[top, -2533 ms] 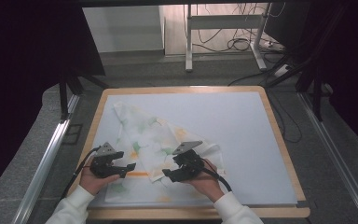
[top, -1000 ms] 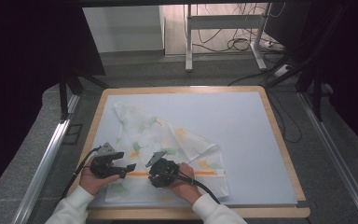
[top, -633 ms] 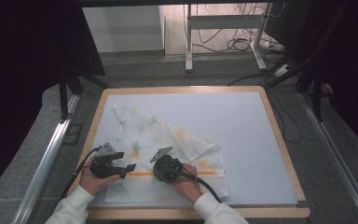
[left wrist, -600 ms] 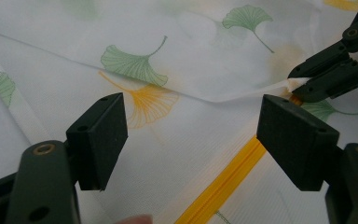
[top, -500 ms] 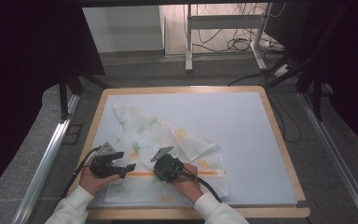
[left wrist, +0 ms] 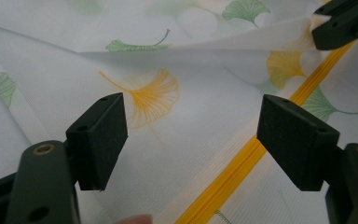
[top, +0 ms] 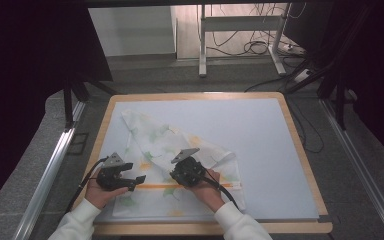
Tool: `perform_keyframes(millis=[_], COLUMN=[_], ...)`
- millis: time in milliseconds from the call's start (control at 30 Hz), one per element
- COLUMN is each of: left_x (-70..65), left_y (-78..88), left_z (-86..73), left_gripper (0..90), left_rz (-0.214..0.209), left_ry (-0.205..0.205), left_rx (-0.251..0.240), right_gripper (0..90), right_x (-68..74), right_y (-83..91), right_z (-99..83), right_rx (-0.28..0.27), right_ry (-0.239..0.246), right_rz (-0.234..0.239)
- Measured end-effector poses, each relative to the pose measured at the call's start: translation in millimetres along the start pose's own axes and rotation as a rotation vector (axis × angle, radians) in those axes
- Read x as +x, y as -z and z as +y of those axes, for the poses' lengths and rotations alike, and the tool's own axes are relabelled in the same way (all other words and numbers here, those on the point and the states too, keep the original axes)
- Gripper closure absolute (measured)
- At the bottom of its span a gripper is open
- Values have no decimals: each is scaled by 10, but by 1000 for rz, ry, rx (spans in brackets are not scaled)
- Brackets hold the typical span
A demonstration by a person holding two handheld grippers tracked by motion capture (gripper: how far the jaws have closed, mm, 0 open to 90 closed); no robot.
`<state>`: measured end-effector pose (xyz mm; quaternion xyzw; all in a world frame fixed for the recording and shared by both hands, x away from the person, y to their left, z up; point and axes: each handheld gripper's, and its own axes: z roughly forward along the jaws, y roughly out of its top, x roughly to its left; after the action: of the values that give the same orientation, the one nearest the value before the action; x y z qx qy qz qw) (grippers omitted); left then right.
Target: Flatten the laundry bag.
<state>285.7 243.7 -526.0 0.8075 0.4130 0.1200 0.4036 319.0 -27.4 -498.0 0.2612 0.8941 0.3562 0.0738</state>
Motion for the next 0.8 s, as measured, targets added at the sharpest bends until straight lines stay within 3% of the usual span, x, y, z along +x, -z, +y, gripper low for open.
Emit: perform_keyframes(millis=[800], left_x=[3], left_y=[10], left_z=[1], left_gripper=[241], left_rz=[-2], left_ry=[-9], left_rx=[3], right_gripper=[860], right_x=[-279], right_y=[267], right_z=[13], right_rx=[-77], right_ry=[-77], right_rz=[-32])
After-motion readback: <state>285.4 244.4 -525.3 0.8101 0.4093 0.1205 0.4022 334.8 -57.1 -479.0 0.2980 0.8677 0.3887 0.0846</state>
